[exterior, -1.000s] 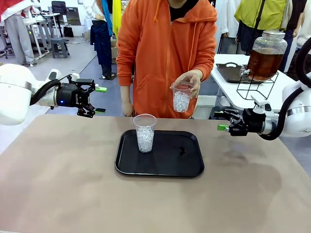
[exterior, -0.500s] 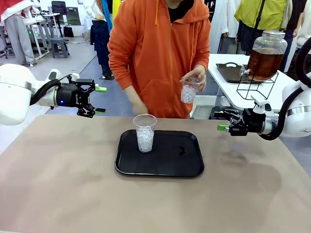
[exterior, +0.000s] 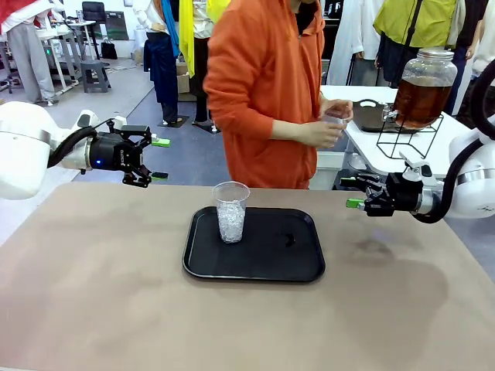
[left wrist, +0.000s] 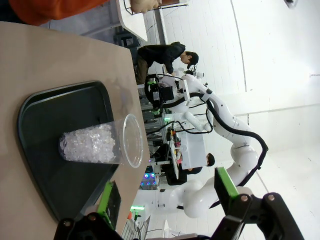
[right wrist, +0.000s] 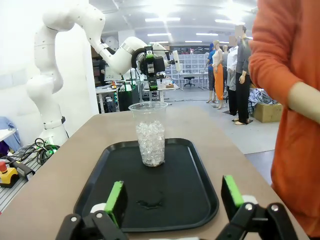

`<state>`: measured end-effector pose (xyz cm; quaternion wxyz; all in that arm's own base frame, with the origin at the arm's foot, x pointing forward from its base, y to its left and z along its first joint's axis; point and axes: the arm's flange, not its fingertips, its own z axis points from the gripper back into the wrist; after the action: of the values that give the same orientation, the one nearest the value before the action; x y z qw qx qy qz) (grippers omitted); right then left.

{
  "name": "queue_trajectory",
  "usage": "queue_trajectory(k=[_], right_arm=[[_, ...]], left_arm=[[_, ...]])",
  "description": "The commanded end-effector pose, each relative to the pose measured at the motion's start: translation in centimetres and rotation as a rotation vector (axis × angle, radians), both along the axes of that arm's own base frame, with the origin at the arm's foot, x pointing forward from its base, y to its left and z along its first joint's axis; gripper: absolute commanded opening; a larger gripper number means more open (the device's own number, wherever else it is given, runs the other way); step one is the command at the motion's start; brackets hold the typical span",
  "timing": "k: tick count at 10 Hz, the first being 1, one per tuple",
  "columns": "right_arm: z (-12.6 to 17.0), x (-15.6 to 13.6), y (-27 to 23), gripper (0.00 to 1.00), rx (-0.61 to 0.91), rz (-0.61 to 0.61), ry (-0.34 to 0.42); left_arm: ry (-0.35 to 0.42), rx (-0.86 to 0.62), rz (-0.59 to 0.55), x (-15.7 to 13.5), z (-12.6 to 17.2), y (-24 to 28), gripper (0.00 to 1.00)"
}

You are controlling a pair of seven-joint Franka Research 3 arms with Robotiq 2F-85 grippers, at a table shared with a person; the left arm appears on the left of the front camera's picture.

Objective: Pour the drink into the iced cup.
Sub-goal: Pick up the iced cup indicated by the human and present it to them.

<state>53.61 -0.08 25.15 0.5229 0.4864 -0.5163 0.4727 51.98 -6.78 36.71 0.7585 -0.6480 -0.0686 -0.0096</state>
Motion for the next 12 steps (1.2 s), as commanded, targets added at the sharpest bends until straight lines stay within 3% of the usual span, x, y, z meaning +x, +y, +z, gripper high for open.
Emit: queue_trajectory(k=[1, 12], right_arm=[[0.23, 0.09, 0.16, 1.00, 0.004, -0.002, -0.005], [0.23, 0.09, 0.16, 1.00, 0.004, -0.002, -0.005]], left_arm=[[-0.005, 0.000, 0.001, -0.15, 0.16, 0.05, 1.00], [-0.005, 0.000, 0.001, -0.15, 0.16, 0.05, 1.00]])
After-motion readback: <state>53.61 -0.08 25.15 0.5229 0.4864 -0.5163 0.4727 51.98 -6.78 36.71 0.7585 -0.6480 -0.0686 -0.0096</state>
